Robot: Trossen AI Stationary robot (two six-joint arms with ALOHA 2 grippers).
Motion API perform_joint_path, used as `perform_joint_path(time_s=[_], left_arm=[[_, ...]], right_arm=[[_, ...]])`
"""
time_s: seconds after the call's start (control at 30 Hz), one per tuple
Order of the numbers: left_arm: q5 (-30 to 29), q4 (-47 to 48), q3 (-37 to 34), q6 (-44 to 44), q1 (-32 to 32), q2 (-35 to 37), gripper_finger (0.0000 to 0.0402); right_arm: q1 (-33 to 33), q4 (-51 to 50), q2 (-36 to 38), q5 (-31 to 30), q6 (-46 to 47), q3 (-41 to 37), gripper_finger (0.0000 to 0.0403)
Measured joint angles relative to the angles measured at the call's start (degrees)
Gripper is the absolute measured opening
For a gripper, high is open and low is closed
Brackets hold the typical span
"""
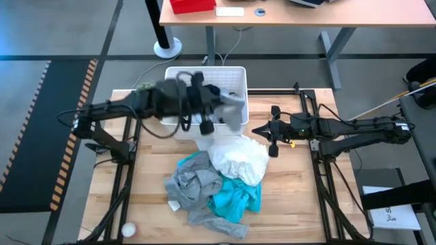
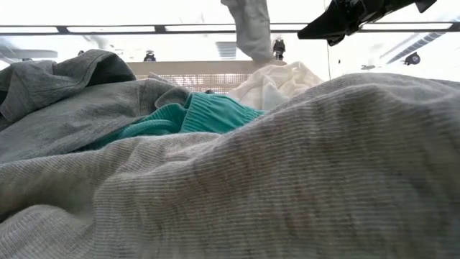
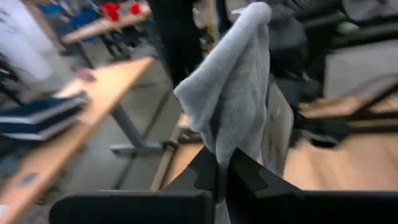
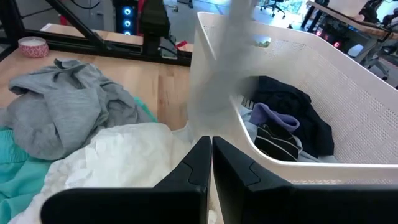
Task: Sort clothes
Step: Put the top gray sock into the white bin
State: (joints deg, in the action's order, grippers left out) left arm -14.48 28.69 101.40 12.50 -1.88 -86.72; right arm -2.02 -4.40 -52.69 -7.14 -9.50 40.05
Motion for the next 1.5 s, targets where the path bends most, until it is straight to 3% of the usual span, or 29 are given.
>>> perform_joint_path(time_s=[0.27,0.47,0.63,0.83,1.03,1.23,1.5], left_arm=[[0.02,2.9,7.22,4.14,-8.5,-0.02,0.0],[3.16,7.07,7.75,0.39,-17.59,-0.02,0.0],[5.86,8.61,2.44,-2.58,-24.67,-0.04,0.0],[6.03,5.14,-9.26,-3.33,-30.0,-0.11,0.0],[6.12,-0.91,-20.24,-3.05,-31.53,-0.13,0.0],[10.32,-9.19,-27.97,-3.17,-31.51,-0.13,0.0004],[17.09,-11.45,-31.47,-5.04,-31.42,-0.13,0.006]], right_arm=[[0.02,0.0,-0.02,0.0,-0.17,0.0,0.0],[0.02,-0.02,-0.02,0.0,-0.73,0.0,0.0],[0.0,0.26,-0.02,0.01,-0.72,0.0,0.0],[0.01,0.35,-0.02,0.01,-0.11,0.0,0.0],[0.02,0.35,-0.02,0.33,-2.0,0.0,0.0],[0.49,0.21,-0.02,7.33,-2.17,0.11,0.0],[7.56,-1.26,-0.02,6.12,1.16,2.64,0.0]])
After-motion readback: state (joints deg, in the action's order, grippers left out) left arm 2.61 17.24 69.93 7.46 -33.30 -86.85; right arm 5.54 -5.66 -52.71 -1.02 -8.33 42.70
